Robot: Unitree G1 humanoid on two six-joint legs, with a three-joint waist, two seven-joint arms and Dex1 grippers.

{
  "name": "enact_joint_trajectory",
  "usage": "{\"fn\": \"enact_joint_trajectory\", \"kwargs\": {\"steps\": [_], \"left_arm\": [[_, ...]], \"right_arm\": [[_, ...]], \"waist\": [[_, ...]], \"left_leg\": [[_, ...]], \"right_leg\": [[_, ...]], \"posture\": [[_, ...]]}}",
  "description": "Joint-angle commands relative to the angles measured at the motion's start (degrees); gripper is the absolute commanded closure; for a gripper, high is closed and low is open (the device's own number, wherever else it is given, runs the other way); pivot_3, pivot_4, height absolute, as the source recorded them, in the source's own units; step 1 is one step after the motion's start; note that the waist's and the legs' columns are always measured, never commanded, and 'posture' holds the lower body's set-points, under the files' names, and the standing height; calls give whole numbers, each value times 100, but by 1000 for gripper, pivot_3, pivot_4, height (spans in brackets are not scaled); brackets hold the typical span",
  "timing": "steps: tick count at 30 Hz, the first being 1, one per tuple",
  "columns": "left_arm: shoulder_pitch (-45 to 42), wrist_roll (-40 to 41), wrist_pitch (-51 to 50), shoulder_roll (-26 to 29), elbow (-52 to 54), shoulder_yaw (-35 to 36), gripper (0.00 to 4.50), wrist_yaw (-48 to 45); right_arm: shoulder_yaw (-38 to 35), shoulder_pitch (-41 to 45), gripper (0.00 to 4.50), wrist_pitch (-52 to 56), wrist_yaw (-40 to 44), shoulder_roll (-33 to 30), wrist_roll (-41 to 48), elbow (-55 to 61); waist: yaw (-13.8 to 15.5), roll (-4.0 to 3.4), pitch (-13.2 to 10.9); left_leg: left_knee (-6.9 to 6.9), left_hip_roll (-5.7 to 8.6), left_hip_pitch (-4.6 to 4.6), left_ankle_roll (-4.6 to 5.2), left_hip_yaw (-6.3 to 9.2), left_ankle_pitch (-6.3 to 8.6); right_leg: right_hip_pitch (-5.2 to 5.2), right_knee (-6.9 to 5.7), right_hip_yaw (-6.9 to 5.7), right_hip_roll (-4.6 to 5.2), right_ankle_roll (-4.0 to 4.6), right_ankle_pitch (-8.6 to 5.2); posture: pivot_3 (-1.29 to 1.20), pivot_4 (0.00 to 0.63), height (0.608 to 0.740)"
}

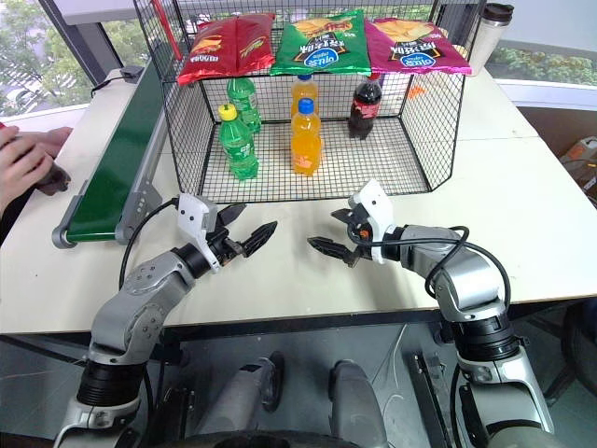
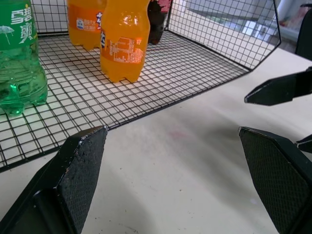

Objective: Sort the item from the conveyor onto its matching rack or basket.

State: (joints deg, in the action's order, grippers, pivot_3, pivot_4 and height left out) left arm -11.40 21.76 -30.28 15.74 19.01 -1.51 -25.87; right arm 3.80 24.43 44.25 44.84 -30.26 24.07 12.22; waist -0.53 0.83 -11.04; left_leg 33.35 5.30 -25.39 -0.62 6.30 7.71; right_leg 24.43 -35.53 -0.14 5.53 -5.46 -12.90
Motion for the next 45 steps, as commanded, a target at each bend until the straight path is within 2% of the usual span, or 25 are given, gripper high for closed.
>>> {"fn": "enact_joint_trajectory", "kwargs": {"steps": [1, 45], "left_arm": [[57, -86, 128, 76, 96, -66, 0, -43], [-89, -353, 94, 238, 231, -191, 0, -169]], "right_arm": [[-36, 73, 72, -56, 10, 7, 113, 269], [-27, 95, 72, -92, 137, -71, 146, 344]], "waist": [[0, 0, 0], [-1, 0, 0]], "left_leg": [[0, 0, 0, 0, 0, 0], [-3, 0, 0, 0, 1, 0]], "right_leg": [[0, 0, 0, 0, 0, 0], [0, 2, 0, 0, 0, 0]], "posture": [[0, 150, 738], [0, 150, 738]]}}
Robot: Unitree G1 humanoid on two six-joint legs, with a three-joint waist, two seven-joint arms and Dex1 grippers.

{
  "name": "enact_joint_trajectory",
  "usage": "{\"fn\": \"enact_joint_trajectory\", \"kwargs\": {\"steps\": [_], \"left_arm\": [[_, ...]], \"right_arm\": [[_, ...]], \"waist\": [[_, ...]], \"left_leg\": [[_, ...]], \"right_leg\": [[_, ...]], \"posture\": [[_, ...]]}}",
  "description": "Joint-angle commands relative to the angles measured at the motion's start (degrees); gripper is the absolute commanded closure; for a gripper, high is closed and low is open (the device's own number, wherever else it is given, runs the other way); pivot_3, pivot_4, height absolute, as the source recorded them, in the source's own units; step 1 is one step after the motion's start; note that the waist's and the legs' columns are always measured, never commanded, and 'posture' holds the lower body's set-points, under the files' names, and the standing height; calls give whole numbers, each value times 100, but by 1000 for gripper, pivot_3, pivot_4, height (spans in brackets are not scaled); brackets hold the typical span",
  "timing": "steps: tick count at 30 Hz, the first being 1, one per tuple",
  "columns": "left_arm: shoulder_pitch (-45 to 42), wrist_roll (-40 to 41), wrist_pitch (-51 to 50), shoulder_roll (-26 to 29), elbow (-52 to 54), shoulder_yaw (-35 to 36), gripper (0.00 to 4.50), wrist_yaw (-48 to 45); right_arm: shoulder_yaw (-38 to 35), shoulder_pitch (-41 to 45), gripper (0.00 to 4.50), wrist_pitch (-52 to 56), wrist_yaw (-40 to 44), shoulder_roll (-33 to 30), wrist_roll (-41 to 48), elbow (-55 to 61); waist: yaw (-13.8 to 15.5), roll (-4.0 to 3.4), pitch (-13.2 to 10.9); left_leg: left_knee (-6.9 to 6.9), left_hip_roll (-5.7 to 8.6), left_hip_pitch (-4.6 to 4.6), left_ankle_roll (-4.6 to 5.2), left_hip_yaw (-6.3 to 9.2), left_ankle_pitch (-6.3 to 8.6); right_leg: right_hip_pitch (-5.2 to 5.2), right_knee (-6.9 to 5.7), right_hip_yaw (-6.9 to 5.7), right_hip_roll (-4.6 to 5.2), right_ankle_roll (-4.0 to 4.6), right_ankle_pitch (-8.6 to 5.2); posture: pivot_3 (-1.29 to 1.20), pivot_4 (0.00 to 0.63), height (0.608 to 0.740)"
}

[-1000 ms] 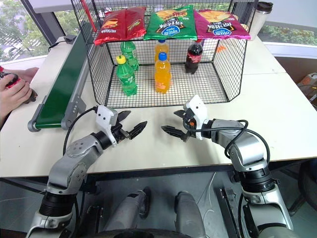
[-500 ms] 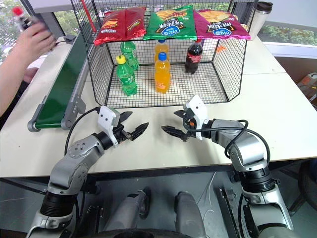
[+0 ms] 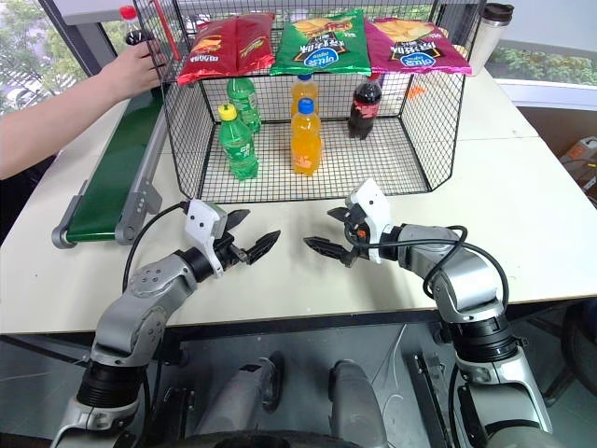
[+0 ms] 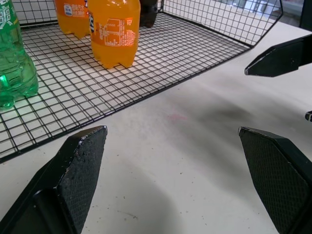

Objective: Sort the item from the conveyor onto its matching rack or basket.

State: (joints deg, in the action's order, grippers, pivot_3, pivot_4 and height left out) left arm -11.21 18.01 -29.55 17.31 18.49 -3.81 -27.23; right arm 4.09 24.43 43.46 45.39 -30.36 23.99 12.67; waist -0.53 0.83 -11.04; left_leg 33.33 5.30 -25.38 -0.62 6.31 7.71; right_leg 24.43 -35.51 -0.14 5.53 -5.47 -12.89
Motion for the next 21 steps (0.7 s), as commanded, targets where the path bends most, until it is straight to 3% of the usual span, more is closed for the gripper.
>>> {"fn": "enact_joint_trajectory", "kwargs": {"steps": [1, 6, 11, 17, 21], "left_arm": [[-118, 73, -35, 115, 378, 82, 0, -36], [-174, 321, -387, 479, 1089, 316, 0, -109], [-40, 654, -820, 1035, 1752, 985, 0, -71], [215, 1110, -1407, 1432, 1501, 2716, 0, 331], [360, 1203, -1417, 1371, 1130, 3324, 0, 560]], "right_arm": [[-56, 101, 72, -18, 118, -73, 179, 342], [-32, 189, 72, -80, 277, -106, 261, 464], [21, 343, 72, -142, 473, -152, 330, 625], [66, 701, 72, -155, 568, -31, 471, 624], [134, 808, 72, -221, 594, 18, 456, 514]], "waist": [[-1, 0, 0], [-5, 0, 0], [-19, 0, 0], [-19, 0, 0], [8, 1, 0]], "left_leg": [[0, 0, 0, 0, 0, 0], [-1, 0, 0, 0, 1, 0], [-5, -1, 2, 0, 2, 0], [-8, -3, 2, 0, 3, 0], [-8, -2, 1, -1, 4, 0]], "right_leg": [[0, 0, 0, 0, 0, 0], [0, 0, 0, 0, 0, 0], [1, 0, -1, -1, 0, 0], [5, -1, -1, -3, 0, -1], [4, 1, -2, -1, 0, 0]], "posture": [[0, 150, 738], [0, 150, 738], [0, 150, 738], [0, 150, 738], [0, 150, 738]]}}
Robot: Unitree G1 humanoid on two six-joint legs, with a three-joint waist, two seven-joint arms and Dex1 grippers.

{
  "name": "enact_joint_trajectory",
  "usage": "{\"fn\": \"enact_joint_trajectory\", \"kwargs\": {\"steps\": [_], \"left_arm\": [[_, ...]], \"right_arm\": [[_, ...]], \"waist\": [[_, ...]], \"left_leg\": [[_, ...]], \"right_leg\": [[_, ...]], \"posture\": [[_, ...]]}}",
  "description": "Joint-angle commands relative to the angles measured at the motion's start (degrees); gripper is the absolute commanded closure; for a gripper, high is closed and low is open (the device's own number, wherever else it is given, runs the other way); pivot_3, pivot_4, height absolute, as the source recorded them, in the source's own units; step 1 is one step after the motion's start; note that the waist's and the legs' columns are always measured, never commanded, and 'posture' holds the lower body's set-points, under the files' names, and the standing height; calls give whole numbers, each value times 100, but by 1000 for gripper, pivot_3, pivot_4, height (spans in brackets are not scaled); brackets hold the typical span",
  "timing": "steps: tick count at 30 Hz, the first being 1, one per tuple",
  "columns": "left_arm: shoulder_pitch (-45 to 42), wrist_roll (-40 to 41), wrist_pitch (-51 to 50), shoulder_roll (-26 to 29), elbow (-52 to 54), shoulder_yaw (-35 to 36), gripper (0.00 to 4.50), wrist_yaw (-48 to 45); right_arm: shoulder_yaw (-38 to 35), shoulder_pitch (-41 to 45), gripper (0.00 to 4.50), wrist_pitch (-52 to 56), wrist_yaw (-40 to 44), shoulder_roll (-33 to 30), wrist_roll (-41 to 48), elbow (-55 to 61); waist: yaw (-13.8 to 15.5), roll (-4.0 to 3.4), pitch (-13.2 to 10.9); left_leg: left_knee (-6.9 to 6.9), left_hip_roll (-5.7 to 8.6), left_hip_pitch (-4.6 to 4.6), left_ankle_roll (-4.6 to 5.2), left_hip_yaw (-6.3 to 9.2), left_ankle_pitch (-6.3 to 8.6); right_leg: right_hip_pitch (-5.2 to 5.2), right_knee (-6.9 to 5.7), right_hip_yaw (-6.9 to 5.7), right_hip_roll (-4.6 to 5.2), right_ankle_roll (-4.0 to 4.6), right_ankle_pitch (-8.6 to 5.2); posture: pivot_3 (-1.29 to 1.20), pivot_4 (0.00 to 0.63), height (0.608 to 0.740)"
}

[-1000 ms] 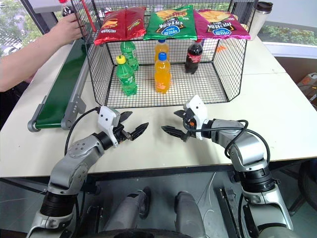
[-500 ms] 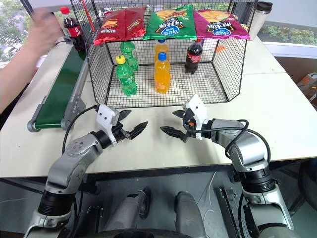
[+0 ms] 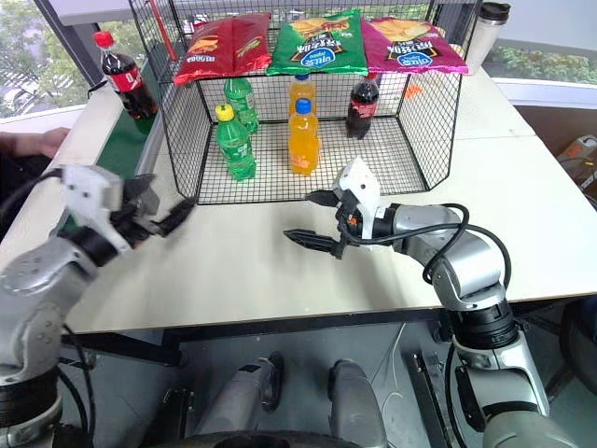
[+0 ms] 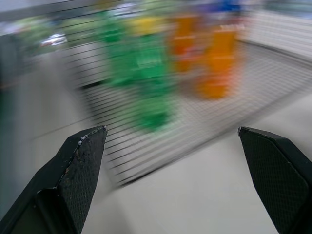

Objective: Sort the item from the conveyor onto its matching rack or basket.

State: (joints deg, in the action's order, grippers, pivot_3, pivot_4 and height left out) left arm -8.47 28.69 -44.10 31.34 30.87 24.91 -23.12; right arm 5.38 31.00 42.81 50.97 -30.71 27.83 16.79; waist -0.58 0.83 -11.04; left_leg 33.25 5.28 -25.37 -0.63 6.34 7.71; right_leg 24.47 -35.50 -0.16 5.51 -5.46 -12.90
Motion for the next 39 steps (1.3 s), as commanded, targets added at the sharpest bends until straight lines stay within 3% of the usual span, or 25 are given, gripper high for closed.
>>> {"fn": "enact_joint_trajectory", "kwargs": {"steps": [1, 15, 39], "left_arm": [[126, 130, 137, -103, -189, 618, 0, 242], [343, -518, 1279, -314, -1177, 801, 0, 891], [128, -655, 1524, -296, -1530, 516, 0, 1009]], "right_arm": [[30, 179, 72, -184, 47, 69, 57, 65], [320, 145, 72, -493, 287, -15, -63, 99], [315, 72, 72, -456, 122, -104, -41, 162]], "waist": [[9, 0, 0], [0, 3, 2], [-1, 3, 2]], "left_leg": [[0, 0, 0, 0, 0, 0], [-4, 0, -1, -1, -1, 1], [-6, 0, -1, -1, -1, 1]], "right_leg": [[-1, 3, 0, 0, 0, 0], [1, 10, 1, 4, 1, 1], [1, 10, 1, 4, 2, 1]], "posture": [[0, 150, 738], [0, 150, 738], [0, 150, 738]]}}
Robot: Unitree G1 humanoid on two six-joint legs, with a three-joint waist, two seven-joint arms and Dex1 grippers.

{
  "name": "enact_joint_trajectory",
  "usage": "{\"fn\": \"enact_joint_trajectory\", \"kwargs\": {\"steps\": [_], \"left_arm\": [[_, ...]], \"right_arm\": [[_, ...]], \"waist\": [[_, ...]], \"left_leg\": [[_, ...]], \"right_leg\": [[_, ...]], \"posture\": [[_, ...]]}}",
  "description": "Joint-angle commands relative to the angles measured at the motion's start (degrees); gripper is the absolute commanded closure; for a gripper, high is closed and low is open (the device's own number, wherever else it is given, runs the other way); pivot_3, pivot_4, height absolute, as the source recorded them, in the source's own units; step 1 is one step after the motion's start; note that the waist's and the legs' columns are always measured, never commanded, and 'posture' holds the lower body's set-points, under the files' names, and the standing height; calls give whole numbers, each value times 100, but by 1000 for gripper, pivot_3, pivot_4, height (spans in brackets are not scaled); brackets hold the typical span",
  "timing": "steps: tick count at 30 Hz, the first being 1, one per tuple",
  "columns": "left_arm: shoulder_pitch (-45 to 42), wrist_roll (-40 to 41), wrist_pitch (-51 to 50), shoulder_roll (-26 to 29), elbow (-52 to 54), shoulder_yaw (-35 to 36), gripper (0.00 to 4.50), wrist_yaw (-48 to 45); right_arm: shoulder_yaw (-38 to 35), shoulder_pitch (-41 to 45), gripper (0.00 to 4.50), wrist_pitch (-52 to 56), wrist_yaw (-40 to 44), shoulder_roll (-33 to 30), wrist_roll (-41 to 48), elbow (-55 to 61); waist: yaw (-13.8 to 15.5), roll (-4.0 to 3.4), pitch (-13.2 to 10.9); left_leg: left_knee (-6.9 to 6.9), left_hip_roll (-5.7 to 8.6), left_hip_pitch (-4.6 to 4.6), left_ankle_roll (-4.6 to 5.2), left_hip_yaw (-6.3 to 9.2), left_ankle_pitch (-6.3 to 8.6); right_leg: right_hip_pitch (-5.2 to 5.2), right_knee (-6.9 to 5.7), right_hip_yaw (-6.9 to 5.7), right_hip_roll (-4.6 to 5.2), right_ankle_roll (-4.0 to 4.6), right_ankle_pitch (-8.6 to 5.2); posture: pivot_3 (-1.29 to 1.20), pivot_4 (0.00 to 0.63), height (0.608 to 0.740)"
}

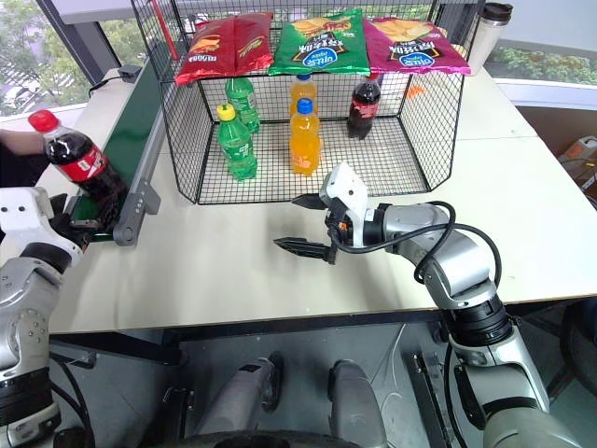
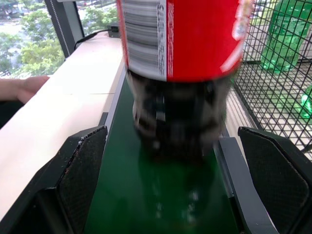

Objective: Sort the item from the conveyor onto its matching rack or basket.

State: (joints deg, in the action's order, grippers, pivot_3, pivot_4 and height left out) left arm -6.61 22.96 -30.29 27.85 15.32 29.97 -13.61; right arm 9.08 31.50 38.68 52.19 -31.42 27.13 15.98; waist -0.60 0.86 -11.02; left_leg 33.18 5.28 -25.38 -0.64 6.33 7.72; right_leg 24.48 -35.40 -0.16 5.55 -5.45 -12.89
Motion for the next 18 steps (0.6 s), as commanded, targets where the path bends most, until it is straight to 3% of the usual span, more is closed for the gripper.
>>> {"fn": "enact_joint_trajectory", "kwargs": {"steps": [1, 3, 6, 7, 14, 18], "left_arm": [[-38, -99, 162, 63, -1, -21, 0, 29], [81, 30, 299, 17, 65, -37, 0, -182], [157, 282, 349, -28, 235, 11, 1318, -381], [141, 345, 335, -22, 263, 37, 1544, -395], [-449, 1047, -232, 357, 456, 275, 1545, -405], [-925, 1324, -512, 747, 491, -84, 1545, -834]], "right_arm": [[-55, 25, 72, -46, -2, -37, 26, 235], [-63, 27, 72, -36, -13, -47, 26, 235], [-71, 25, 0, -25, -26, -64, 22, 240], [-71, 25, 0, -26, -28, -70, 20, 238], [-84, 21, 0, 1, -34, -110, 38, 259], [-121, 58, 0, 34, -46, -117, 83, 253]], "waist": [[0, 0, 0], [-1, 0, 0], [-1, 0, 0], [4, 0, 0], [21, 4, -2], [9, 11, -4]], "left_leg": [[0, 0, 0, 0, 0, 0], [0, 0, 0, 0, 0, 0], [-1, 0, 0, 0, -1, 0], [-2, 0, 0, 0, 0, 0], [-1, 0, -2, 0, 3, 0], [-1, 0, -8, 0, 9, 0]], "right_leg": [[0, 0, 0, 0, 0, 0], [0, 0, 0, 0, 0, 0], [1, 1, 0, 0, 0, 0], [2, 1, 0, 0, 0, 0], [-1, 4, -2, 0, 0, 0], [3, 3, -9, -3, 1, 0]], "posture": [[0, 150, 738], [0, 150, 738], [0, 150, 738], [0, 150, 738], [0, 150, 738], [0, 150, 738]]}}
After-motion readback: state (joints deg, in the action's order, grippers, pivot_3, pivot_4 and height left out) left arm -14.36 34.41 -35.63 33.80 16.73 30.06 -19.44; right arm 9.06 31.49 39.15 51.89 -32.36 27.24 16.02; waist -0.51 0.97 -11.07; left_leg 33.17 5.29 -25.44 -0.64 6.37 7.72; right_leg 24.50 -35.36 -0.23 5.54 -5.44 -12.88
